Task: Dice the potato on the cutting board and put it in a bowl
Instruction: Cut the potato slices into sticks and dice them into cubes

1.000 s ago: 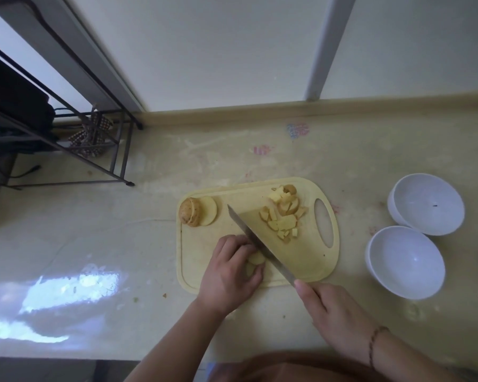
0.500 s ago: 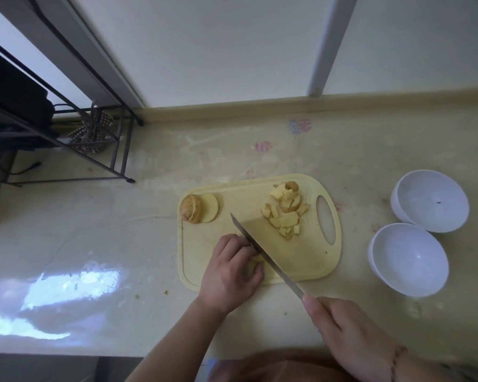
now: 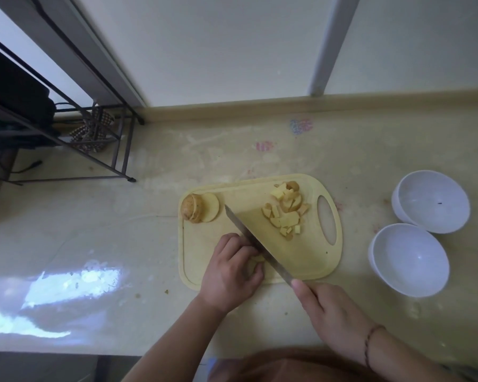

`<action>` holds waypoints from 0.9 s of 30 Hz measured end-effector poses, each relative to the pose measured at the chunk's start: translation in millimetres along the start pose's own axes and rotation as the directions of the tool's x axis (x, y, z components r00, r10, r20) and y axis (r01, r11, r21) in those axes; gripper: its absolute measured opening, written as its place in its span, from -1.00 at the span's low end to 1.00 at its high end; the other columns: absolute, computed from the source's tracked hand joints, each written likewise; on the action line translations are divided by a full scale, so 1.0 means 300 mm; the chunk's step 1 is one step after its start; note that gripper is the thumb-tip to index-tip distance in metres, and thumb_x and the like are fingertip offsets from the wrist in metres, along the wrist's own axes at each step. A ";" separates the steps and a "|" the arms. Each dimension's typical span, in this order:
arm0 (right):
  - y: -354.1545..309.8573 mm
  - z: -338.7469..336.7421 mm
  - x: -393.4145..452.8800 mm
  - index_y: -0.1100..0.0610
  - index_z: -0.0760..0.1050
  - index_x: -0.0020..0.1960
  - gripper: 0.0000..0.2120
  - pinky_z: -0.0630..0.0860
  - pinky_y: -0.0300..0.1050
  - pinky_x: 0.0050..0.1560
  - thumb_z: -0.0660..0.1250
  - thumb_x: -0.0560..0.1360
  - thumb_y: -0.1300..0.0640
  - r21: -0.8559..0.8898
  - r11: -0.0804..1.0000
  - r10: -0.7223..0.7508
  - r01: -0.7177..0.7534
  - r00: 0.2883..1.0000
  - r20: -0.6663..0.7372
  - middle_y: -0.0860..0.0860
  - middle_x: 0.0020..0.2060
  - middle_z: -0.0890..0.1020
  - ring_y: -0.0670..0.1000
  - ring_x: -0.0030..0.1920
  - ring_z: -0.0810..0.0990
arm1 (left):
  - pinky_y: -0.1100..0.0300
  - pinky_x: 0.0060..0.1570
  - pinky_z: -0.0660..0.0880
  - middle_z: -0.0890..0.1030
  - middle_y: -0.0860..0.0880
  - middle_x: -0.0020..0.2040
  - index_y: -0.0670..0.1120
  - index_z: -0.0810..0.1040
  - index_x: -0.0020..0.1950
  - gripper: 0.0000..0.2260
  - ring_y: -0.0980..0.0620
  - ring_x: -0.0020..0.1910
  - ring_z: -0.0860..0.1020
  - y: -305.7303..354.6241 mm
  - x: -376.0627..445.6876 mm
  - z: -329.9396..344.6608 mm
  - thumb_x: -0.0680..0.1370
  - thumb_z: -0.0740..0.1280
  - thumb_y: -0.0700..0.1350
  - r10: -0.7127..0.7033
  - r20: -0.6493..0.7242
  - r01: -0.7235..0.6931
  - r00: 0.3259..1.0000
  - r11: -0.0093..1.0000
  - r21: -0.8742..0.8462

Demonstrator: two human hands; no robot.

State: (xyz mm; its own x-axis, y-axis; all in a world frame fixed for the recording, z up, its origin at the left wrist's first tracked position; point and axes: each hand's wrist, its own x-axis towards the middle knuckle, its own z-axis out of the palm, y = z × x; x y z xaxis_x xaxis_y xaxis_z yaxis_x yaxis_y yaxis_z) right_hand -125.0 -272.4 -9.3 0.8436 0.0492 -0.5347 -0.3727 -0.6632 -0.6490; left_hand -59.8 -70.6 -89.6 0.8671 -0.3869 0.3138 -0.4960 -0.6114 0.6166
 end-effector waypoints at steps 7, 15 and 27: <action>0.000 -0.030 -0.016 0.16 0.32 -0.38 -0.33 0.46 0.00 -0.18 -0.10 0.40 -0.43 0.001 1.000 -0.003 0.003 1.000 0.018 0.06 -0.51 0.46 -0.08 -0.45 0.43 | 0.17 0.00 0.51 0.56 -0.09 -0.10 -0.22 0.62 -0.15 -0.88 -0.07 -0.04 0.52 0.003 -0.010 -0.007 0.43 0.50 -0.19 0.025 -0.030 -0.025 0.999 1.000 0.003; 0.000 -0.019 -0.057 0.21 0.32 -0.32 -0.12 0.39 -0.14 -0.23 -0.24 0.26 -0.62 -0.007 1.000 -0.021 0.022 0.998 0.051 0.05 -0.48 0.44 -0.09 -0.41 0.40 | 0.19 0.03 0.52 0.61 -0.09 -0.11 -0.24 0.65 -0.15 -0.94 -0.07 -0.04 0.56 0.003 -0.023 -0.006 0.43 0.50 -0.28 0.013 -0.052 -0.015 0.999 0.999 -0.035; 0.033 0.008 -0.053 0.14 0.39 -0.33 -0.20 0.43 -0.12 -0.13 -0.24 0.31 -0.54 -0.075 0.997 -0.005 0.008 0.999 0.044 0.06 -0.42 0.54 -0.08 -0.32 0.50 | 0.10 0.01 0.55 0.63 -0.09 -0.09 -0.24 0.68 -0.12 -0.94 -0.08 -0.02 0.59 -0.003 -0.023 -0.007 0.44 0.51 -0.28 0.001 -0.048 -0.004 0.999 0.998 -0.063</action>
State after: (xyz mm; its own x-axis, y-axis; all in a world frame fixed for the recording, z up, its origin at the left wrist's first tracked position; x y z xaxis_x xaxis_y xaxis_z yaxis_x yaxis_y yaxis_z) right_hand -143.1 -278.0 -8.7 0.8275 0.0856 -0.5549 -0.3356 -0.7169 -0.6110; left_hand -65.1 -66.0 -90.8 0.8676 -0.3542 0.3490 -0.4959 -0.5646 0.6598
